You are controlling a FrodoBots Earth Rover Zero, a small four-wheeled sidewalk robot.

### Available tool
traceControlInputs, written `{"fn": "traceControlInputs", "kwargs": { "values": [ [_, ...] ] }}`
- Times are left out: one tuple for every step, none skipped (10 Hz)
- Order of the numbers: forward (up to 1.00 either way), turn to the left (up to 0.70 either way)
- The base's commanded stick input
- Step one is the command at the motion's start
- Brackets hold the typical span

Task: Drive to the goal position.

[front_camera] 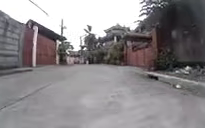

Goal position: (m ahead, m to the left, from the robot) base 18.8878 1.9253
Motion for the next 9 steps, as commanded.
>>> {"fn": "traceControlInputs", "kwargs": {
  "values": [
    [1.00, 0.00],
    [1.00, 0.00],
    [1.00, 0.00],
    [1.00, 0.00],
    [1.00, 0.00],
    [1.00, 0.00],
    [1.00, 0.00],
    [1.00, 0.00],
    [1.00, 0.00]
  ]
}}
